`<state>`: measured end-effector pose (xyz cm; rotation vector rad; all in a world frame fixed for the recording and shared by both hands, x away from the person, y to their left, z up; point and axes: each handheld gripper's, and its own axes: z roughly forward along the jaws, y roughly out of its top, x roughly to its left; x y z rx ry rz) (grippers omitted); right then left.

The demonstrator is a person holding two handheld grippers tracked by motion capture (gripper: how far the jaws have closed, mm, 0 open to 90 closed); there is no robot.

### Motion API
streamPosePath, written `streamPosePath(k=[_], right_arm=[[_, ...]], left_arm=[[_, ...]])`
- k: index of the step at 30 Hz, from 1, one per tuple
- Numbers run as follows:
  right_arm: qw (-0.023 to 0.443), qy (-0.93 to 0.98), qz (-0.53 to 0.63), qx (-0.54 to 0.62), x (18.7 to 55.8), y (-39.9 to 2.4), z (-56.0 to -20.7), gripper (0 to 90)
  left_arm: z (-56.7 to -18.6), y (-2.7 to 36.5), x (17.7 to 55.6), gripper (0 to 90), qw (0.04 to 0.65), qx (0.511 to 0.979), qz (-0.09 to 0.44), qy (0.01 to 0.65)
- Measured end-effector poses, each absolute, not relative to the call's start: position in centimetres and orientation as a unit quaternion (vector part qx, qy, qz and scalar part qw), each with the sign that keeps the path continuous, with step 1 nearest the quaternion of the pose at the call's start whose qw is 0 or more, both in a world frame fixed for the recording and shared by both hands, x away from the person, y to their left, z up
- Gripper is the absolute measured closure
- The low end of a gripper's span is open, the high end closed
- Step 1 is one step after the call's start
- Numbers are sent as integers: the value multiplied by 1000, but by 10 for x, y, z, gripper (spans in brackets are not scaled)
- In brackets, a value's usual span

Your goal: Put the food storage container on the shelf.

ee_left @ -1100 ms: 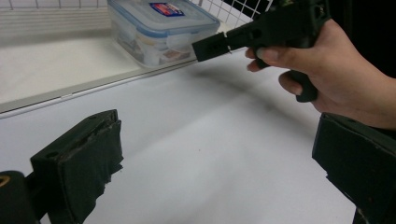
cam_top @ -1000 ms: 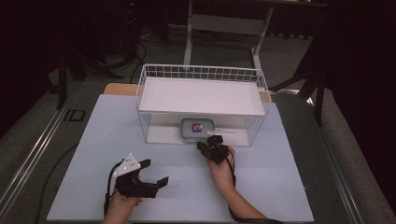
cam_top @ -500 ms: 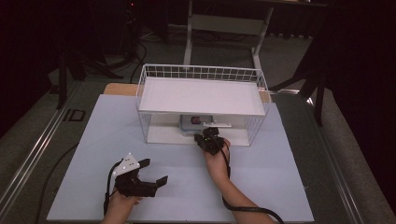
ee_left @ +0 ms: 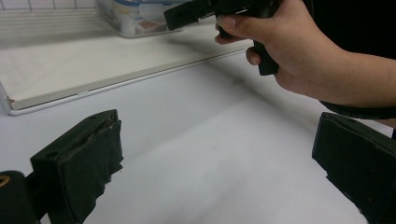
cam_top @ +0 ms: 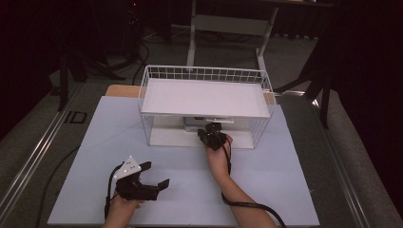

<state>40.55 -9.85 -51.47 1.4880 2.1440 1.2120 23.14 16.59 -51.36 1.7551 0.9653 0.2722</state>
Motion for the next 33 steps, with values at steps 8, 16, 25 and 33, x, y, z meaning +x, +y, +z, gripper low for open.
streamPosePath(k=[8, 16, 25, 33], right_arm=[[129, 740, 418, 512, 406, -96, -516, 878], [133, 738, 446, 489, 388, -108, -515, 784], [151, 748, 458, 456, 364, -128, -510, 593], [140, 759, 472, 426, 350, -138, -503, 210]], left_arm=[[-512, 167, 230, 26, 532, 736, 117, 402], [-511, 166, 229, 26, 534, 736, 119, 399], [-511, 165, 229, 26, 544, 735, 124, 384], [-508, 166, 227, 26, 551, 728, 128, 387]])
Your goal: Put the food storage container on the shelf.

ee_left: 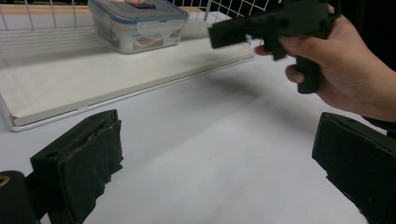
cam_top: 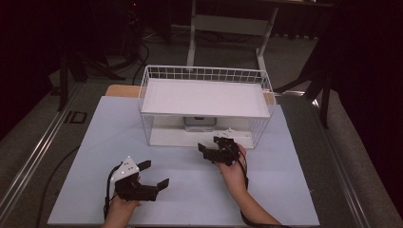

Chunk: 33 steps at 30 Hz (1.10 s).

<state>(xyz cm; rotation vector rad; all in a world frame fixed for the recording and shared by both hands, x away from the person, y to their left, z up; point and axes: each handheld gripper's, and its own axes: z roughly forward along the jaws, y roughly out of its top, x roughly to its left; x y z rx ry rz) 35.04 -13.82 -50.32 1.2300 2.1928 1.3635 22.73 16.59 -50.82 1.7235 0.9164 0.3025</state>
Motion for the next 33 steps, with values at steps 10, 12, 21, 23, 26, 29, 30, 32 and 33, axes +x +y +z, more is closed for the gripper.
streamPosePath(k=[10, 12, 21, 23, 26, 29, 30, 32, 33], right_arm=[[118, 766, 501, 386, 320, -148, -495, 150], [114, 767, 502, 382, 314, -152, -494, 152], [130, 771, 508, 361, 293, -175, -488, 152], [131, 770, 510, 360, 290, -180, -487, 152], [133, 769, 512, 359, 286, -187, -486, 152], [133, 768, 514, 357, 281, -194, -484, 152], [136, 767, 515, 357, 279, -196, -483, 152], [138, 768, 515, 353, 275, -200, -482, 152], [138, 767, 517, 353, 273, -203, -482, 152]], left_arm=[[-505, 159, 224, 26, 550, 733, 135, 376], [-505, 159, 223, 26, 548, 736, 139, 372], [-501, 154, 219, 26, 541, 741, 167, 361], [-502, 155, 220, 26, 544, 741, 159, 362], [-503, 156, 221, 26, 551, 739, 147, 360], [-503, 156, 221, 26, 554, 739, 142, 357], [-503, 156, 221, 26, 557, 737, 141, 356], [-503, 157, 222, 26, 557, 737, 140, 356], [-503, 157, 222, 26, 558, 736, 139, 356]])
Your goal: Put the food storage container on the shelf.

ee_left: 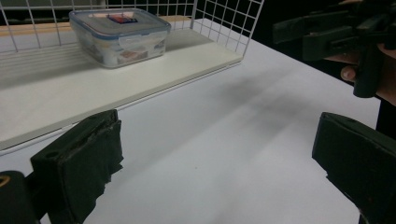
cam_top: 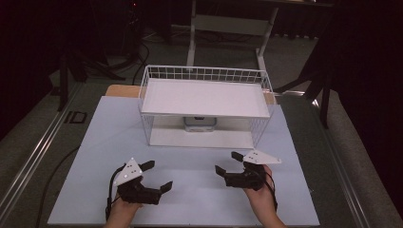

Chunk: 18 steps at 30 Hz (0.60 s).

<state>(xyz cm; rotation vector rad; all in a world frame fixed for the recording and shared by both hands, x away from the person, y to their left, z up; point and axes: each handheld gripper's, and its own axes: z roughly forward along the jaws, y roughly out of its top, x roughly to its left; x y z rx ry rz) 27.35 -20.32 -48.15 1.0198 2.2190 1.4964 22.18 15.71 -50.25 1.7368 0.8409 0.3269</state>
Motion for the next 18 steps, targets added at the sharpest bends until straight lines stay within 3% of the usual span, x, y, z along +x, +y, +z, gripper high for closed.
streamPosePath(k=[18], right_arm=[[140, 769, 509, 359, 252, -247, -486, 158]], left_arm=[[-502, 159, 222, 26, 557, 733, 144, 363]])
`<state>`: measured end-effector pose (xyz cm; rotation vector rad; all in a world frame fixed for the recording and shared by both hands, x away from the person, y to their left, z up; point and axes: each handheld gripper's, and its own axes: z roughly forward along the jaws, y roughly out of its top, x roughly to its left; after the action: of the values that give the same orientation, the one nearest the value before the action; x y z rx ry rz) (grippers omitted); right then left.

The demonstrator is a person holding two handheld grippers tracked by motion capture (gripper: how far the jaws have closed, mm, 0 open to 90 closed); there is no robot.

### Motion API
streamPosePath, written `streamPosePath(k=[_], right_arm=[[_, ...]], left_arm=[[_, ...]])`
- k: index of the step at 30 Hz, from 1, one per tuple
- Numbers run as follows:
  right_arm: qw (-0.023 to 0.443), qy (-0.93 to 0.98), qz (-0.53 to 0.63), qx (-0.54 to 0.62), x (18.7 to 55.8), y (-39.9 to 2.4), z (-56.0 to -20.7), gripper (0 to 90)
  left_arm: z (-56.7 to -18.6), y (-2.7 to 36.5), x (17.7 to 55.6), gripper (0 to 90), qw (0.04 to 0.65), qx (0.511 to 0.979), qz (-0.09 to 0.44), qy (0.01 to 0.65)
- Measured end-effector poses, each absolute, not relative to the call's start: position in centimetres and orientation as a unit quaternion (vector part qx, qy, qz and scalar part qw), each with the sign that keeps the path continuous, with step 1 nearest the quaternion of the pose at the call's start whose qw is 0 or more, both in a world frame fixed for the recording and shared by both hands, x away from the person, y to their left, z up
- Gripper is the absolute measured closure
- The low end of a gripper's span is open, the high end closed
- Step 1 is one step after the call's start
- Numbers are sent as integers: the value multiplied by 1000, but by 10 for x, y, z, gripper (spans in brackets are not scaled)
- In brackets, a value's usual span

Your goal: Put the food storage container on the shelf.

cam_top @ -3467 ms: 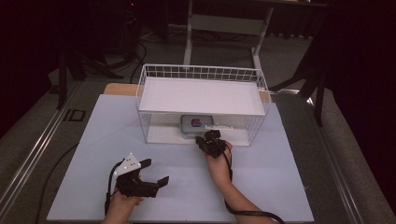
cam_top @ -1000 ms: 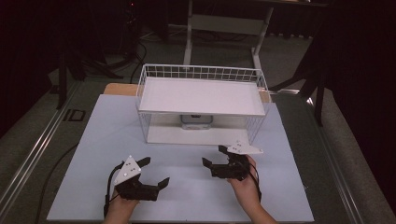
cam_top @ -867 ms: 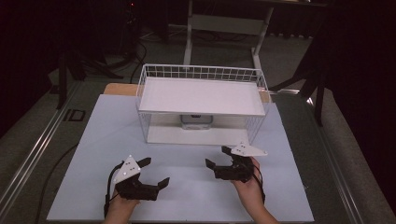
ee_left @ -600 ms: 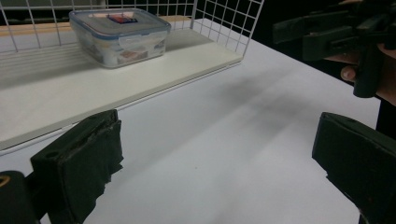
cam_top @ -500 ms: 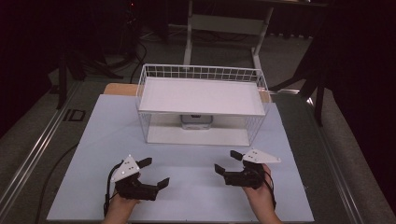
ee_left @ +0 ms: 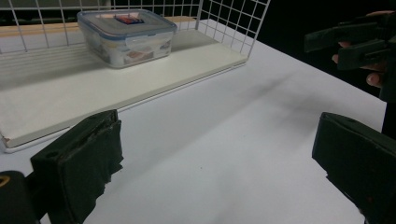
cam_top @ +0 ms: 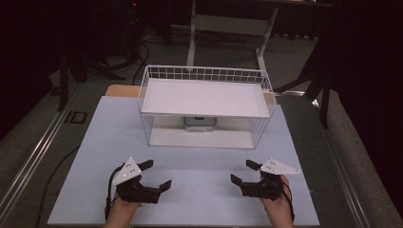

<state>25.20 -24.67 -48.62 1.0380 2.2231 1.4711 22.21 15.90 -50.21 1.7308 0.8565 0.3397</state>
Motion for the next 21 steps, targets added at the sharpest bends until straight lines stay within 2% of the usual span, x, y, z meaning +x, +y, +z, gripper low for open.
streamPosePath(k=[21], right_arm=[[137, 776, 498, 361, 262, -268, -514, 156]], left_arm=[[-509, 151, 220, 26, 546, 750, 146, 344]])
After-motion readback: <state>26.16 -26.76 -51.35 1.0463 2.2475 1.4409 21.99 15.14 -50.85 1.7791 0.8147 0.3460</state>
